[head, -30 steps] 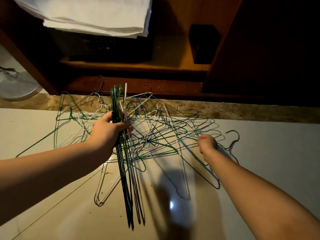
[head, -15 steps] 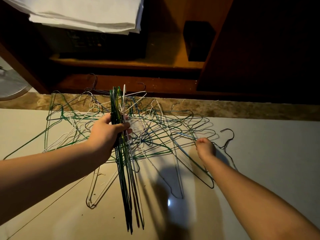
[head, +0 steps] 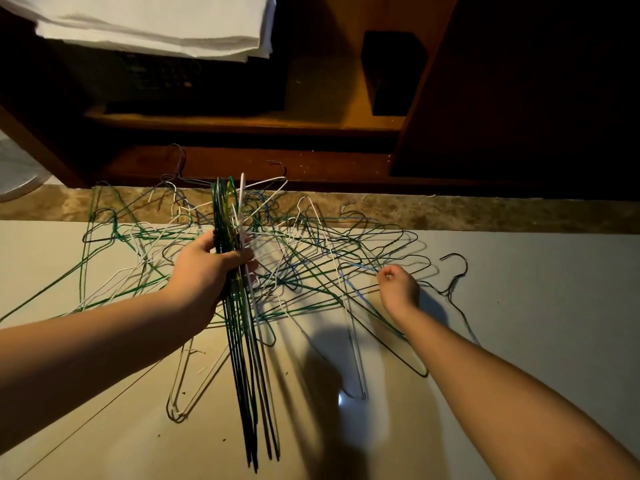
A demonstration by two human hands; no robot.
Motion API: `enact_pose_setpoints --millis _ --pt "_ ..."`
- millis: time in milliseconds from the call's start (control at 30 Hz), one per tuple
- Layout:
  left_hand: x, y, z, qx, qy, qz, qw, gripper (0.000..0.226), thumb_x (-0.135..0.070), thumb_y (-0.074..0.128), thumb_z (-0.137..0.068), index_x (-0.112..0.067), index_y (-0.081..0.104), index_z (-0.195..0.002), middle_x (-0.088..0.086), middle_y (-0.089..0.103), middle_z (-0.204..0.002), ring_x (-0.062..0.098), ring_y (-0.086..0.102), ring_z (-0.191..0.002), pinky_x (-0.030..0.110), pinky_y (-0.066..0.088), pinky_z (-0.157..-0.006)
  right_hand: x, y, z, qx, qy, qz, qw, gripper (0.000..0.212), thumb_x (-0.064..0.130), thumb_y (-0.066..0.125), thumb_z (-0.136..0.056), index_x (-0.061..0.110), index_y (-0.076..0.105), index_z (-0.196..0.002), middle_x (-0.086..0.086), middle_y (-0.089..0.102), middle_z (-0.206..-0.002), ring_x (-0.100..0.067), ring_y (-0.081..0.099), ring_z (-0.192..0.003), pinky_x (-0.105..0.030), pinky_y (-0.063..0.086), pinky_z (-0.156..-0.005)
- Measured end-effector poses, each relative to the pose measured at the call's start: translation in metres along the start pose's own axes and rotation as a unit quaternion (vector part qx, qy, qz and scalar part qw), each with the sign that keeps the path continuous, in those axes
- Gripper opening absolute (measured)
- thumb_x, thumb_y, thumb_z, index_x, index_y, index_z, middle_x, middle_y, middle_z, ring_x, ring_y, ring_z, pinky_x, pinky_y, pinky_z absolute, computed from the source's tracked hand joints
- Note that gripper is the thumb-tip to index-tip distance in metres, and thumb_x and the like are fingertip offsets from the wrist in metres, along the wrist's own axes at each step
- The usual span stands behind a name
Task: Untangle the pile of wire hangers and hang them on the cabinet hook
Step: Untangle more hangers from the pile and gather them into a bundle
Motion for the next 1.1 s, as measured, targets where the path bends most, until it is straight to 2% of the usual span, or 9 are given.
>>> enact_pose_setpoints --millis 100,233,400,533,700,800,933,1000,1100 --pt "0.000 -0.002 -0.001 0.001 0.002 -0.004 1.000 0.020 0.007 0.051 -0.087 -0.012 0.056 -0.089 0.009 0.061 -0.086 0.021 0.063 -0.075 0.022 0.055 -0.053 0.006 -0.001 0.000 -0.009 -0.012 0.009 1.000 0.018 0.017 0.048 -0.093 0.010 0.065 -0.095 -0.015 0.067 -0.101 -0.030 0.057 -0.086 -0.024 0.033 -0.065" --pt "0.001 -0.003 -0.002 0.005 0.002 -0.008 1.000 0.020 0.007 0.050 -0.088 -0.013 0.057 -0.090 0.008 0.062 -0.087 0.021 0.063 -0.076 0.024 0.055 -0.056 0.011 0.002 -0.002 -0.017 -0.009 0.009 1.000 0.018 0.016 0.047 -0.092 0.012 0.064 -0.094 -0.014 0.067 -0.101 -0.033 0.059 -0.092 -0.029 0.040 -0.067" --pt "0.002 -0.005 -0.004 0.003 0.001 -0.006 1.000 0.021 0.007 0.051 -0.087 -0.013 0.057 -0.091 0.009 0.063 -0.088 0.020 0.064 -0.076 0.021 0.055 -0.051 -0.001 0.001 0.007 -0.027 -0.003 0.042 0.999 0.018 0.015 0.045 -0.093 0.009 0.062 -0.092 -0.019 0.066 -0.100 -0.036 0.059 -0.090 -0.030 0.038 -0.065" --pt "0.002 -0.004 -0.004 0.001 0.001 -0.010 1.000 0.020 0.007 0.052 -0.087 -0.013 0.057 -0.090 0.008 0.063 -0.086 0.020 0.064 -0.074 0.020 0.054 -0.049 -0.018 -0.007 0.004 -0.014 0.053 0.029 0.998 0.017 0.012 0.044 -0.093 0.017 0.055 -0.082 -0.018 0.064 -0.103 -0.029 0.055 -0.086 -0.024 0.032 -0.065" --pt "0.001 -0.003 -0.002 0.006 0.004 -0.012 1.000 0.020 0.007 0.051 -0.087 -0.012 0.056 -0.088 0.009 0.061 -0.085 0.021 0.063 -0.074 0.020 0.054 -0.049 -0.018 -0.005 0.000 0.011 0.086 0.028 0.996 0.019 0.012 0.042 -0.093 0.018 0.055 -0.080 -0.014 0.063 -0.101 -0.024 0.049 -0.080 -0.025 0.036 -0.066" --pt "0.001 -0.003 0.000 0.004 0.004 -0.012 1.000 0.020 0.007 0.051 -0.087 -0.012 0.056 -0.088 0.008 0.061 -0.084 0.021 0.063 -0.074 0.020 0.055 -0.050 -0.009 -0.006 -0.006 0.019 0.089 0.018 0.996 0.019 0.010 0.044 -0.091 0.019 0.056 -0.080 -0.014 0.065 -0.101 -0.025 0.052 -0.080 -0.027 0.039 -0.068" --pt "0.002 -0.003 0.002 0.007 -0.003 -0.005 1.000 0.019 0.006 0.050 -0.088 -0.011 0.057 -0.094 0.008 0.061 -0.087 0.020 0.063 -0.075 0.020 0.054 -0.050 -0.008 -0.004 0.000 0.042 0.064 0.085 0.993 0.020 0.007 0.041 -0.090 0.016 0.057 -0.082 -0.014 0.061 -0.092 -0.025 0.049 -0.078 -0.027 0.038 -0.068" --pt "0.000 -0.005 0.002 0.004 -0.004 -0.004 1.000 0.019 0.005 0.050 -0.088 -0.010 0.056 -0.098 0.008 0.062 -0.088 0.020 0.063 -0.076 0.024 0.055 -0.055 -0.014 -0.003 0.012 0.048 0.045 0.124 0.990 0.021 0.007 0.039 -0.090 0.014 0.058 -0.084 -0.010 0.055 -0.083 -0.024 0.046 -0.075 -0.024 0.035 -0.066" --pt "-0.003 -0.007 0.003 0.002 0.001 -0.005 1.000 0.020 0.006 0.051 -0.088 -0.013 0.057 -0.092 0.008 0.062 -0.088 0.021 0.063 -0.078 0.034 0.050 -0.073 -0.019 -0.006 0.024 0.052 0.025 0.140 0.988 0.020 0.009 0.039 -0.090 0.015 0.056 -0.081 -0.008 0.054 -0.081 -0.024 0.047 -0.074 -0.024 0.034 -0.065"
Point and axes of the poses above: each hand's wrist, its own z-axis away from the middle knuckle, its own y-axis out of the palm, x = y × z, the point moved 5 cm from there along -z, towards the middle knuckle
